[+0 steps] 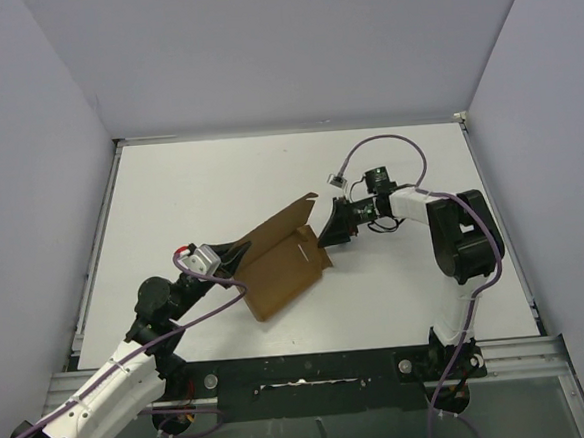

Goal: Fold the paper box

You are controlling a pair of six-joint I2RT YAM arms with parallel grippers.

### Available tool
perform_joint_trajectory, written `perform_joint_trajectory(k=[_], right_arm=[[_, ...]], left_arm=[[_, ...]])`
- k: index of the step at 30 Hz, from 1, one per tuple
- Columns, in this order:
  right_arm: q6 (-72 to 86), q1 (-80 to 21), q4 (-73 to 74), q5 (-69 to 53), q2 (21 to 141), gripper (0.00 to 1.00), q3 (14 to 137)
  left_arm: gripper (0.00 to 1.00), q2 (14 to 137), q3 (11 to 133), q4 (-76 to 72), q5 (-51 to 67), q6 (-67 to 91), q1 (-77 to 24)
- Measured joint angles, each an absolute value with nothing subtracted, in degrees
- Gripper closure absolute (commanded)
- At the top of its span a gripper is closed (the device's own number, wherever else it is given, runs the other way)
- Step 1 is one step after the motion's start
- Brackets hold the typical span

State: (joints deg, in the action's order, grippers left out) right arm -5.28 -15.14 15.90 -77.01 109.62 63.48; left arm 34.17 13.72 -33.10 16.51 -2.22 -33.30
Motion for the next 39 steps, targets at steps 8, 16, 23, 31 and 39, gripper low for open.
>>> perform_joint_trajectory(k=[8, 16, 23, 31, 39], right_arm=[[-4.8, -9.3, 14.9, -76.6, 109.6, 0.59, 63.5], [-3.8, -9.1, 13.8, -68.7, 109.6, 0.71, 63.9], [-6.3, -14.5, 15.4, -63.7, 109.6, 0.71, 65.5], [-10.0, -16.8, 17.8, -66.2, 109.6, 0.6, 65.5], [-11.4, -17.2, 18.8, -69.4, 109.6, 0.53, 65.5]], left_arm=[[1.0, 33.9, 13.7, -33.0, 17.5, -2.2, -33.3], [1.0, 33.6, 14.2, -31.9, 19.2, -2.4, -33.3], [1.0, 33.6, 14.9, -31.4, 20.0, -2.4, -33.3], [1.0, 33.6, 14.9, -31.4, 20.0, -2.5, -33.3], [1.0, 33.6, 14.9, -31.4, 20.0, -2.5, -33.3]])
